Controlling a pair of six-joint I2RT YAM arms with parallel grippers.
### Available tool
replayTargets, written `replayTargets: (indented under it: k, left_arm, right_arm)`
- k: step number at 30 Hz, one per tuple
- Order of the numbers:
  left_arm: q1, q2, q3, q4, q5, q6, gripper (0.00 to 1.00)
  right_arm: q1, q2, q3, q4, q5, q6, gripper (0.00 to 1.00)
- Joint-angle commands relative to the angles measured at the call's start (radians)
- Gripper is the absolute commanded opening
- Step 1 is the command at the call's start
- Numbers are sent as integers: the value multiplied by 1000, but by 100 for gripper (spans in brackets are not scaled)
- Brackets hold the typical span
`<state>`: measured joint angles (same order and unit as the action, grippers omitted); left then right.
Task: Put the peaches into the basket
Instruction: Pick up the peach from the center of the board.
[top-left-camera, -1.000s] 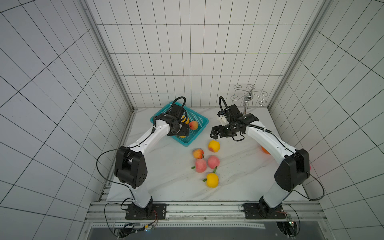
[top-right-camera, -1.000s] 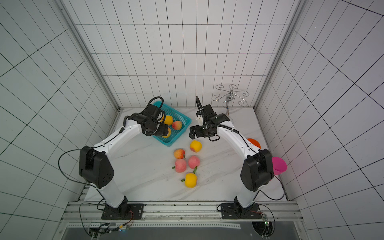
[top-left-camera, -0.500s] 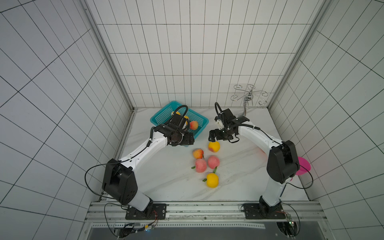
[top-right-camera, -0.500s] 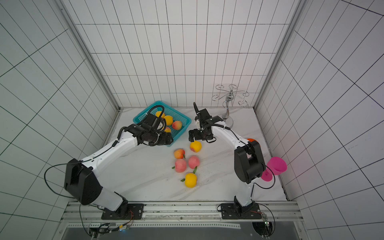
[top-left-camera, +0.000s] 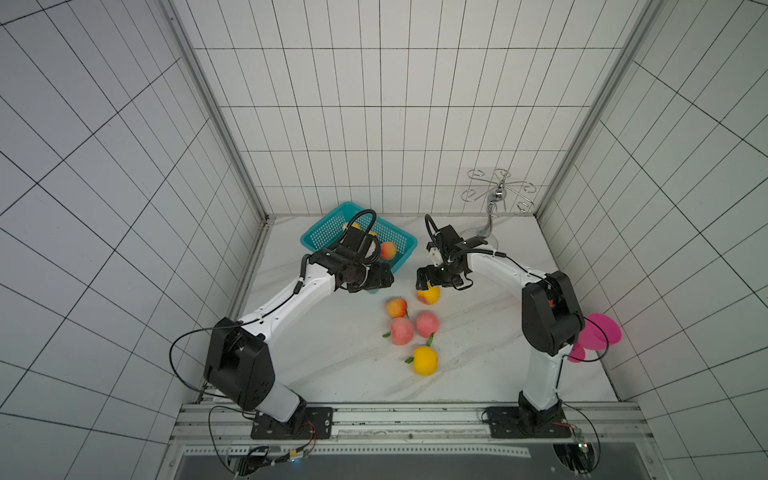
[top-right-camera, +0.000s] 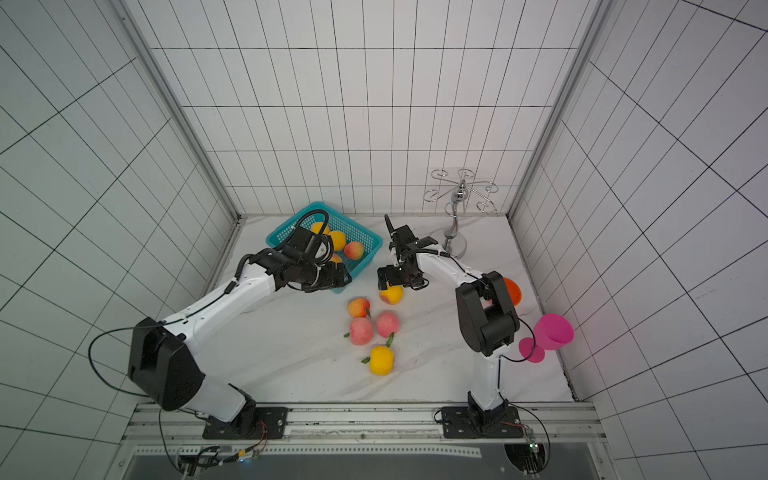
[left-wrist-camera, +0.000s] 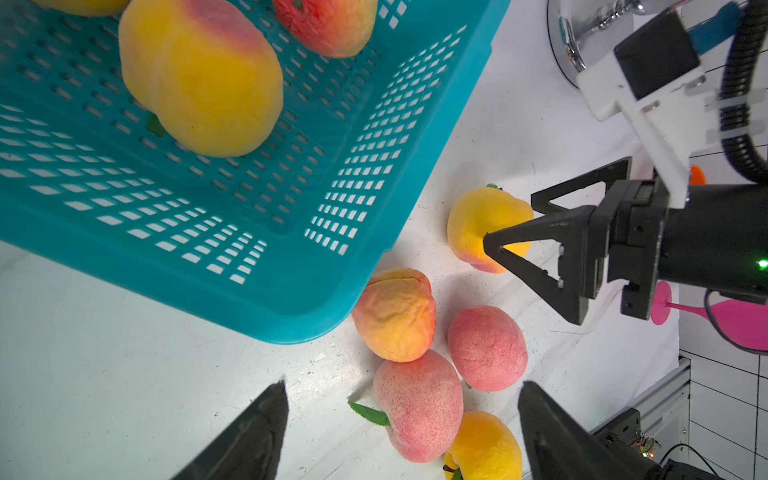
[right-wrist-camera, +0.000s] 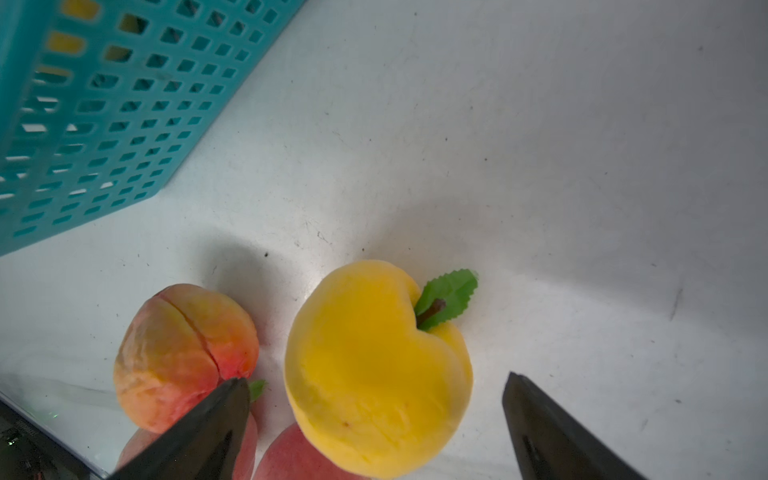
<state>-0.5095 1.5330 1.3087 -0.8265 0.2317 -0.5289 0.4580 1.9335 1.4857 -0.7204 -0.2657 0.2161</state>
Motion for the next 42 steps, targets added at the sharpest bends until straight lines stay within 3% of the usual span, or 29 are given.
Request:
replayTargets:
  k: [1,14,22,33,42]
  left_arm:
    - [-3,10,34,26,9,-16,85]
    - [-3,85,110,19,20,-17,85]
    - [-2,108,135,17,21,-22,85]
    - [9,113,137,30,40,-32,85]
    - [75,98,120,71,166,-83,85]
  right_arm:
    - [-10,20,-34,13,-9,-15,99]
    - [-25,43,-57,24,-50,-30,100]
    - [-37,55,-69,24,-73,-35,95]
    - [-46,31,-91,26,-74,-44,67]
    - [-44,-95,-98,31,-58,-100,65]
